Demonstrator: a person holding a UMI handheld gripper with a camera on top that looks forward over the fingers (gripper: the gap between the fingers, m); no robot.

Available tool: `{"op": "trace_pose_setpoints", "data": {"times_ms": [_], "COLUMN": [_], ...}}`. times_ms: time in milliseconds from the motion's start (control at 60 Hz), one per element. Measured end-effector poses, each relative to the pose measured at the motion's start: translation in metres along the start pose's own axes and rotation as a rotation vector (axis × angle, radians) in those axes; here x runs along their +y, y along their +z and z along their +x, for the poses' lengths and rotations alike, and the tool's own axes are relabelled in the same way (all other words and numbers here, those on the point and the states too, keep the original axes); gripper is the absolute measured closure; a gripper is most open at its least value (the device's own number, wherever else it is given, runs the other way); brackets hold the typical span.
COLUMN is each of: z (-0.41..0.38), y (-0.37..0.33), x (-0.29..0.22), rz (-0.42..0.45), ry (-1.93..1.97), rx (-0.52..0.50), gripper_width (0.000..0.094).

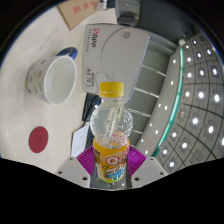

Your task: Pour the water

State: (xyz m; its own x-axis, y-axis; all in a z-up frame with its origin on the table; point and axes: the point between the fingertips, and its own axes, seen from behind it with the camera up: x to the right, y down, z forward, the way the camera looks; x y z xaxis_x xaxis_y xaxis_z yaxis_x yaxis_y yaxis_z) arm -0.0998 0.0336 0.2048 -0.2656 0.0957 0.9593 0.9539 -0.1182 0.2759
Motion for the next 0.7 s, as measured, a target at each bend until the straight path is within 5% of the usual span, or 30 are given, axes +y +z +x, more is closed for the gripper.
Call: {"op": "trace_pose_setpoints", "data": {"times_ms": [433, 700], "z": [0.0, -0.093], "y": [-0.029, -0.008], "x": [-0.01, -0.016], "rz": [0.114, 0.122], "ry": [1.293, 1.574], "rx": [-0.359, -0.539], "gripper_width": [0.0525, 0.0525]}}
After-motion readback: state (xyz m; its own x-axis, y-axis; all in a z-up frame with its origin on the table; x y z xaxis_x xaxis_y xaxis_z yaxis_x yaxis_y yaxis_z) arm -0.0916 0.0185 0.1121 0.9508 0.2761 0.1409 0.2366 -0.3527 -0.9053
